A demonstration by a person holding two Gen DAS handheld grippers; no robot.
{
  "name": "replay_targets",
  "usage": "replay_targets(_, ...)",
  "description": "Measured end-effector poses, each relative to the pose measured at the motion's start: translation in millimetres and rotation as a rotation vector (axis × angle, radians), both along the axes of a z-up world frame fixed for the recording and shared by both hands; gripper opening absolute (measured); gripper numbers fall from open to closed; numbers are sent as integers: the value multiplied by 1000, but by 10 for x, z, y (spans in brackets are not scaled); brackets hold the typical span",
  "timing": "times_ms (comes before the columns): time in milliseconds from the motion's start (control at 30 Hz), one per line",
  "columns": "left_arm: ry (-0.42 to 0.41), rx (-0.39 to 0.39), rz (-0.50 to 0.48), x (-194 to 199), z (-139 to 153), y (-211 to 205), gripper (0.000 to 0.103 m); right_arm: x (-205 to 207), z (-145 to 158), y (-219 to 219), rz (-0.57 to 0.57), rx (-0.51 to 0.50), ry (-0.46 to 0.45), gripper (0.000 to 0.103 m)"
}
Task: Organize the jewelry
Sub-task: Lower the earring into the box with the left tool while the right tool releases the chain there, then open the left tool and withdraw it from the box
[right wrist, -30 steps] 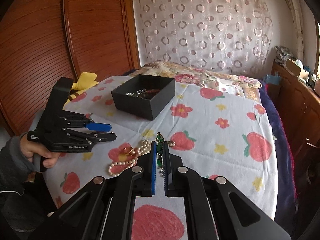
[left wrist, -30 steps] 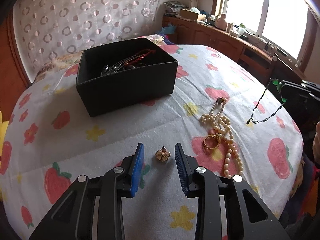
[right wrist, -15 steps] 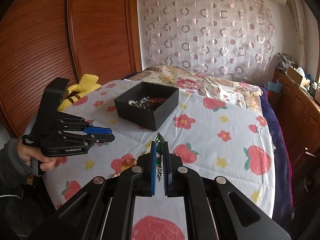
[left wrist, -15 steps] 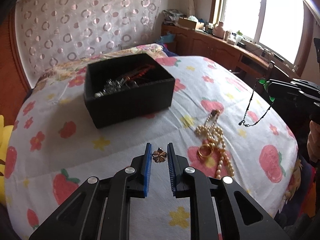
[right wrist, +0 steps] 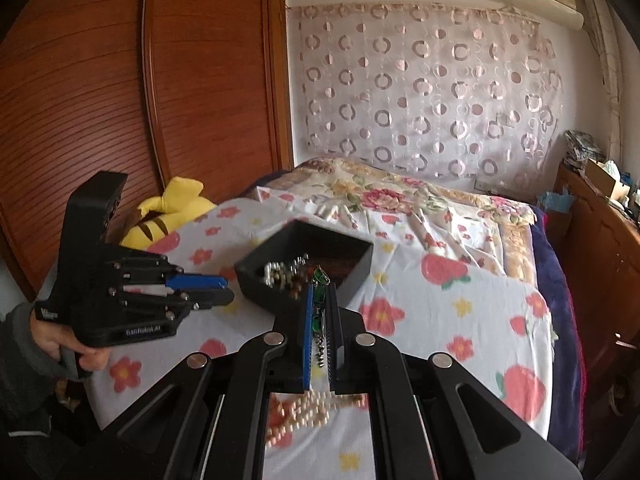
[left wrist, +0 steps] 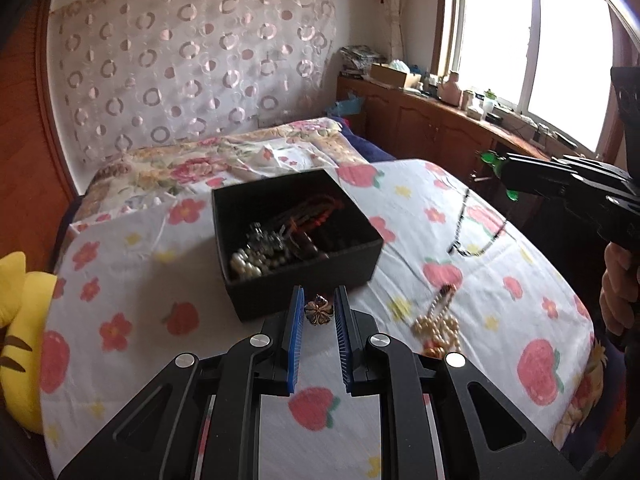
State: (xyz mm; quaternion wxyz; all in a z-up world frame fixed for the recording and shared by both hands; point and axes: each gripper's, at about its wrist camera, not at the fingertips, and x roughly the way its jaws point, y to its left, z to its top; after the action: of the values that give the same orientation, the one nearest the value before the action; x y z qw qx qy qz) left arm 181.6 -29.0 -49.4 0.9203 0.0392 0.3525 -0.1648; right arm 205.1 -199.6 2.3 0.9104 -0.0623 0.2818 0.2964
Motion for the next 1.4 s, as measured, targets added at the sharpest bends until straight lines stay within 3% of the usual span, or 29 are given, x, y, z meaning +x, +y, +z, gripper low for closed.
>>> replay_targets(333,-21,-5,44,238,134,148,15,448,89,399,21,11,8,7)
replay_targets(700,15,-4,89,520,40,297,15,713,-166,720,26,-46,77,7)
replay_targets(1100,48,36,119,891,-2,290,15,767,-305,682,-3,-54,117,9)
replay_targets(1400,36,42,108,1013,14,179,15,597,-352,289,-48,-53,117,10)
